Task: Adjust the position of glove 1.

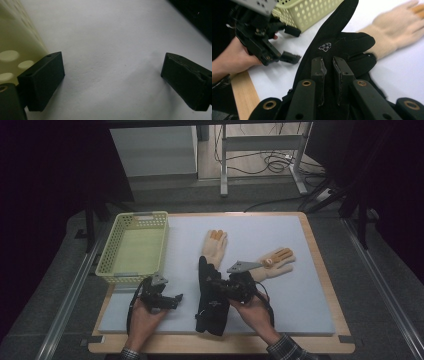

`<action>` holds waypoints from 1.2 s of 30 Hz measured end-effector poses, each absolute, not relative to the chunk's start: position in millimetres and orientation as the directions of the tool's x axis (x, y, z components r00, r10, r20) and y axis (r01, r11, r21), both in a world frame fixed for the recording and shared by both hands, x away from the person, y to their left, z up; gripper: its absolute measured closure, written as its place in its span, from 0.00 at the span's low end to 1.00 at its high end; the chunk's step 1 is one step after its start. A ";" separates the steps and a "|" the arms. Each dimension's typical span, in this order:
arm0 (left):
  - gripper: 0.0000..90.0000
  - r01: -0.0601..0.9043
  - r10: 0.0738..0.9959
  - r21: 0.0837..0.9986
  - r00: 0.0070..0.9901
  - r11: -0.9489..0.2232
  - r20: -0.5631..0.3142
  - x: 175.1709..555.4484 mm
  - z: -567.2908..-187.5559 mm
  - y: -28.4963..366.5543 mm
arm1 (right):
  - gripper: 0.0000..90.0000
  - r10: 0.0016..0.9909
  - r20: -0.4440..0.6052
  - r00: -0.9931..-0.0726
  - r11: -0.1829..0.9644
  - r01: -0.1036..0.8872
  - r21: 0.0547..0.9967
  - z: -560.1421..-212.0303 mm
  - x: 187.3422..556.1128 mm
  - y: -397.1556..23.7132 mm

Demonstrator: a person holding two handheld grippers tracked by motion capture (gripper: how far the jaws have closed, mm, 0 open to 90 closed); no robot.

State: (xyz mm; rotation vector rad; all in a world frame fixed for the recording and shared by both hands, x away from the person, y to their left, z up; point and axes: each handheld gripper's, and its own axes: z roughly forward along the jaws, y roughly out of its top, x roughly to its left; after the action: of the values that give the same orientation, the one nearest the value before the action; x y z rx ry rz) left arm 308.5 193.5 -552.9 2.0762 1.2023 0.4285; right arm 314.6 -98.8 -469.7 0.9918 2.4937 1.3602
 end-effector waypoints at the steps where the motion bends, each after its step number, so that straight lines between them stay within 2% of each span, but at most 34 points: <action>1: 0.06 0.627 0.854 0.705 0.517 -0.333 -0.055 308.5 -552.9 193.5 | 0.84 0.613 0.184 -0.768 0.375 0.488 0.788 -476.1 312.6 -97.0; 5: 0.06 0.626 0.853 0.703 0.519 -0.337 -0.053 308.5 -552.8 193.8 | 0.59 0.633 0.129 -0.764 0.425 0.482 0.767 -496.9 307.7 -94.0; 6: 0.06 0.626 0.853 0.703 0.519 -0.338 -0.053 308.5 -552.7 193.8 | 0.54 0.628 0.130 -0.767 0.438 0.486 0.757 -499.0 307.7 -94.7; 8: 0.06 0.626 0.853 0.703 0.520 -0.338 -0.053 308.5 -552.7 193.8 | 0.51 0.621 0.119 -0.775 0.448 0.475 0.757 -497.6 307.3 -97.4; 11: 0.06 0.626 0.853 0.702 0.520 -0.338 -0.053 308.5 -552.7 193.8 | 0.53 0.610 0.106 -0.785 0.456 0.458 0.763 -489.7 305.7 -104.8; 14: 0.06 0.626 0.853 0.703 0.519 -0.338 -0.053 308.5 -552.8 193.7 | 0.66 0.586 0.107 -0.803 0.470 0.445 0.763 -484.2 300.8 -113.7; 16: 0.06 0.626 0.853 0.703 0.520 -0.338 -0.053 308.5 -552.8 193.8 | 0.72 0.561 0.126 -0.818 0.482 0.447 0.754 -483.5 295.7 -118.1; 20: 0.06 0.626 0.853 0.702 0.520 -0.339 -0.052 308.5 -552.7 193.8 | 0.72 0.511 0.146 -0.847 0.520 0.440 0.732 -489.9 285.3 -120.5; 24: 0.06 0.626 0.853 0.702 0.519 -0.339 -0.052 308.5 -552.7 193.8 | 0.81 0.485 0.179 -0.856 0.552 0.458 0.697 -502.3 279.9 -118.7; 31: 0.06 0.627 0.853 0.702 0.520 -0.339 -0.052 308.5 -552.7 193.8 | 0.81 0.442 0.217 -0.871 0.553 0.455 0.698 -508.2 275.8 -102.0; 36: 0.06 0.626 0.853 0.702 0.520 -0.338 -0.053 308.6 -552.8 193.8 | 0.73 0.429 0.191 -0.883 0.551 0.424 0.719 -500.6 281.1 -95.3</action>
State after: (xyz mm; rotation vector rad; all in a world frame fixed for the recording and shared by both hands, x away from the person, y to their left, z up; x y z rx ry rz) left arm 308.6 193.8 -552.8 2.0819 1.1995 0.4283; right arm 281.1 -95.3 -500.6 0.7590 2.7610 1.2762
